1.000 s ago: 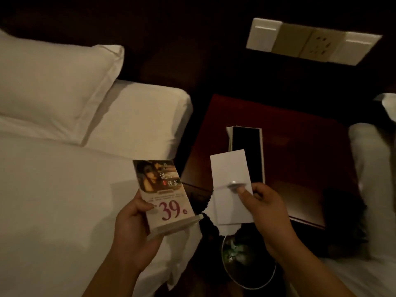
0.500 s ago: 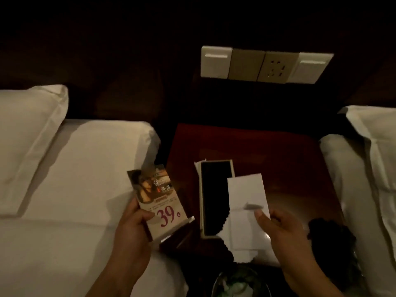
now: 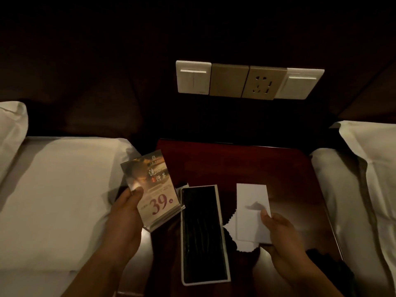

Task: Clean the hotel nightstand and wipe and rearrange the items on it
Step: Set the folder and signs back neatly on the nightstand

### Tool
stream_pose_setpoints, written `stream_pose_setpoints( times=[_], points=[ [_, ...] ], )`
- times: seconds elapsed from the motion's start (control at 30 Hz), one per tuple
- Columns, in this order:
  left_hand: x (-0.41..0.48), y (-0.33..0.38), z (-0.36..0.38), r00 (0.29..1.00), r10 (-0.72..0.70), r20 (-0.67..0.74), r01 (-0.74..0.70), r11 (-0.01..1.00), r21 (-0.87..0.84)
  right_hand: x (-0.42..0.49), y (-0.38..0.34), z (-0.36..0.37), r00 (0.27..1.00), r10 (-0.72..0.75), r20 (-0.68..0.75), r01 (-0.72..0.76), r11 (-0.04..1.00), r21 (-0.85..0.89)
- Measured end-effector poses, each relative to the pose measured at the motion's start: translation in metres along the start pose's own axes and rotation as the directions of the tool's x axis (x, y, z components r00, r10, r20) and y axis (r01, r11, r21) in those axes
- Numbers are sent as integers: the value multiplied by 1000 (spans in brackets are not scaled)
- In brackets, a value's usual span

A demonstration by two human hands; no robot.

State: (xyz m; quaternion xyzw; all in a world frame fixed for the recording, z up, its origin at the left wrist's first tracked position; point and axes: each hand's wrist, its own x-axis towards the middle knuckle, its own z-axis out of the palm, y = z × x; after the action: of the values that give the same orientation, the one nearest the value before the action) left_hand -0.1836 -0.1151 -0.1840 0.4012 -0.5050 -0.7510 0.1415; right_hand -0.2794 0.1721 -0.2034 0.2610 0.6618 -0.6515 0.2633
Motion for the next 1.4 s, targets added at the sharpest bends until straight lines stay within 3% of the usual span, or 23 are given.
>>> stream_pose_setpoints(
  times=[0.2, 0.3, 0.4, 0.57, 0.8, 0.97, 1.23, 1.4],
  points=[
    [-8, 9, 22, 998, 65, -28, -64, 998, 6, 39, 11, -2, 999, 19, -26, -21, 996, -88],
    [3, 14, 34, 994, 105, -4, -105, 994, 20, 47, 12, -8, 998, -62, -14, 58, 979, -197],
    [27, 19, 45, 994, 110, 11, -110, 994, 3, 48, 14, -12, 983, -183, 25, 177, 891, -419],
    [82, 14, 57, 993, 82, 83, -85, 996, 25, 44, 16, -7, 967, -253, 33, 210, 715, -667],
    [141, 7, 66, 991, -13, 132, 16, 1000, -27, 40, 26, 3, 925, -381, -4, 260, 639, -724],
    [162, 14, 67, 995, 7, 102, -8, 1000, 14, 46, 27, 4, 901, -433, 16, 282, 559, -780],
    [169, 5, 55, 994, 44, 96, -56, 991, 124, 46, 18, 13, 836, -530, 142, 347, 310, -885],
    [169, -4, 54, 992, 69, 107, -90, 974, 206, 56, 20, 10, 744, -600, 292, 432, 99, -897]
  ],
)
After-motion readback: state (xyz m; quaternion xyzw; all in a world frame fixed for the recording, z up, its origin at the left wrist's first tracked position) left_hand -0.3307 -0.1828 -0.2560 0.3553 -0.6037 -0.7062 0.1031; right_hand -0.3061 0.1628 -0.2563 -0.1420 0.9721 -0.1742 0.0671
